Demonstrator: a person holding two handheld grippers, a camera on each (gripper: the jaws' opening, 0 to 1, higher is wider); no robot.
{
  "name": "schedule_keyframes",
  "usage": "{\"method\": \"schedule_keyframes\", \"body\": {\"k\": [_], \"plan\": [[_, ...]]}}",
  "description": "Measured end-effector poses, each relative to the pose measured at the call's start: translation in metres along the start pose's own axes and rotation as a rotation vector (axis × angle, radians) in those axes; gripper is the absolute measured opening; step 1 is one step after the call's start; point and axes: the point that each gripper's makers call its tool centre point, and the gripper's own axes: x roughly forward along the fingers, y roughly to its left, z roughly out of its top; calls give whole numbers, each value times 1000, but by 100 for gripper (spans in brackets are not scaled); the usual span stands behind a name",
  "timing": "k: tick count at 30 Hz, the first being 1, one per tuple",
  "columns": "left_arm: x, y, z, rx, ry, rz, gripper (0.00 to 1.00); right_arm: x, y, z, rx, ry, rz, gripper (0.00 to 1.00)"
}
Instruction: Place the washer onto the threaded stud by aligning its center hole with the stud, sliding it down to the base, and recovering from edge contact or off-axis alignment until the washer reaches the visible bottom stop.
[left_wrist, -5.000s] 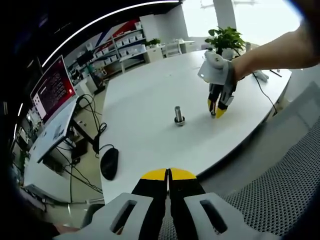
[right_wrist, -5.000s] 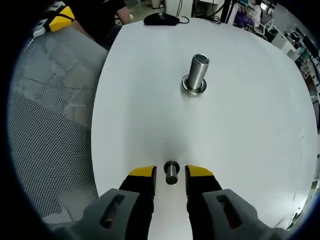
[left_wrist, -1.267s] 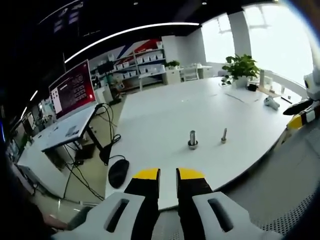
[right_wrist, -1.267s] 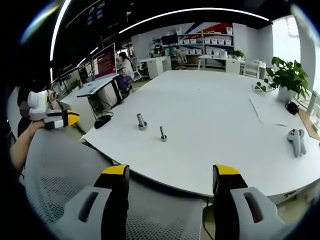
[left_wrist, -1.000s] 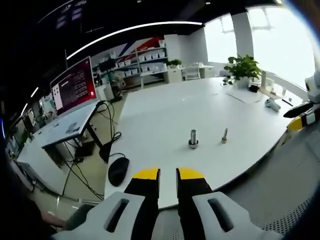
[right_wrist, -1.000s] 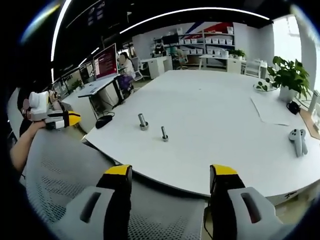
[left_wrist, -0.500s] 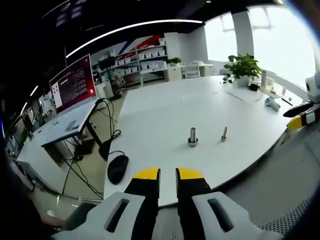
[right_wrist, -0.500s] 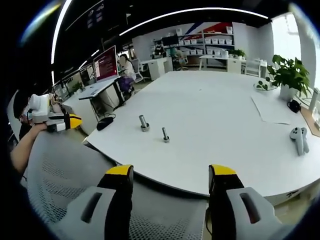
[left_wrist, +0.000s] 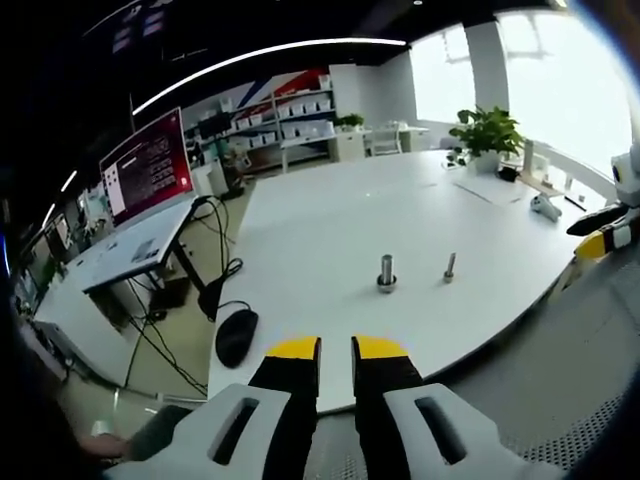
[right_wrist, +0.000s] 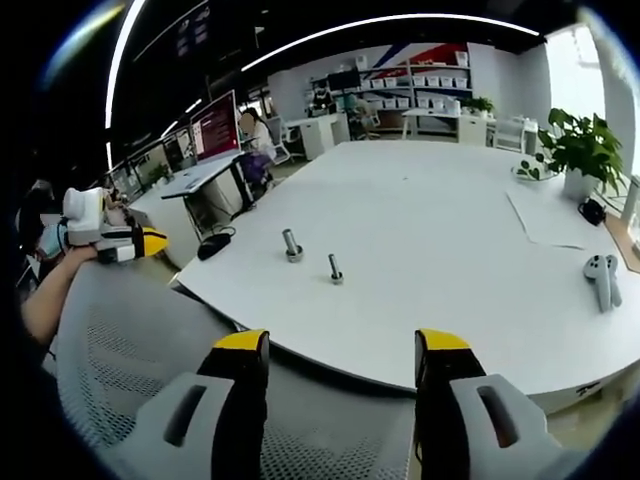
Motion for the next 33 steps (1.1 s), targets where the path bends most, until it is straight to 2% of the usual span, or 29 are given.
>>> {"method": "schedule_keyframes", "body": {"k": [33], "plan": [[1,1,0,-2,0,4,10,0,1,-1,15,-2,10,60]]}}
